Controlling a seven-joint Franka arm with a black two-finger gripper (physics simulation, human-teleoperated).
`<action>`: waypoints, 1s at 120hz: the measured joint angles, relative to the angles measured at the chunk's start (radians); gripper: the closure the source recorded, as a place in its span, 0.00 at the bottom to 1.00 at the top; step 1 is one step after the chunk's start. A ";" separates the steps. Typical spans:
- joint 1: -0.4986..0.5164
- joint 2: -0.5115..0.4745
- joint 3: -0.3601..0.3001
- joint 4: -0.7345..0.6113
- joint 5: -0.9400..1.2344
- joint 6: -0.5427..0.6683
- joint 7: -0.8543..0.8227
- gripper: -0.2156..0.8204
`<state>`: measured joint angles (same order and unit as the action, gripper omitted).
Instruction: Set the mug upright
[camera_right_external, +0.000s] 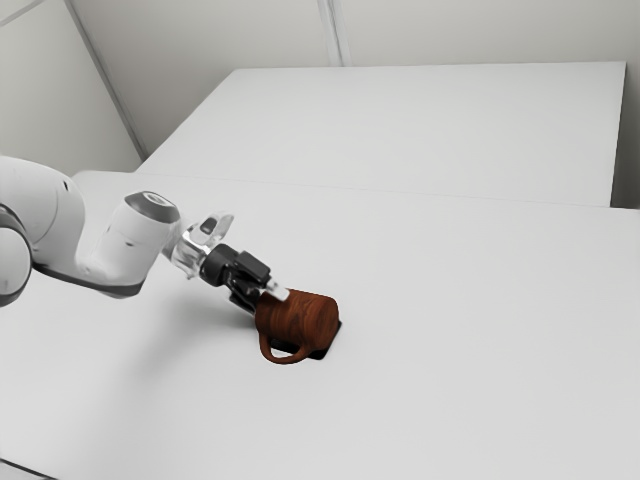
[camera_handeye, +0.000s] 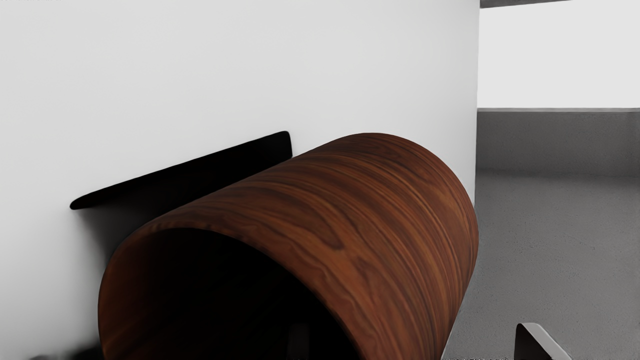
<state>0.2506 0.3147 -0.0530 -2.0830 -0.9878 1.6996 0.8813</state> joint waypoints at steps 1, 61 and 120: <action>0.000 0.000 0.000 0.000 -0.002 -0.002 0.002 0.44; 0.001 -0.018 -0.034 0.003 -0.033 -0.079 0.068 0.91; -0.019 -0.236 -0.167 0.001 0.306 0.083 0.095 0.97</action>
<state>0.2316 0.0784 -0.2198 -2.0819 -0.6821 1.7822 0.9763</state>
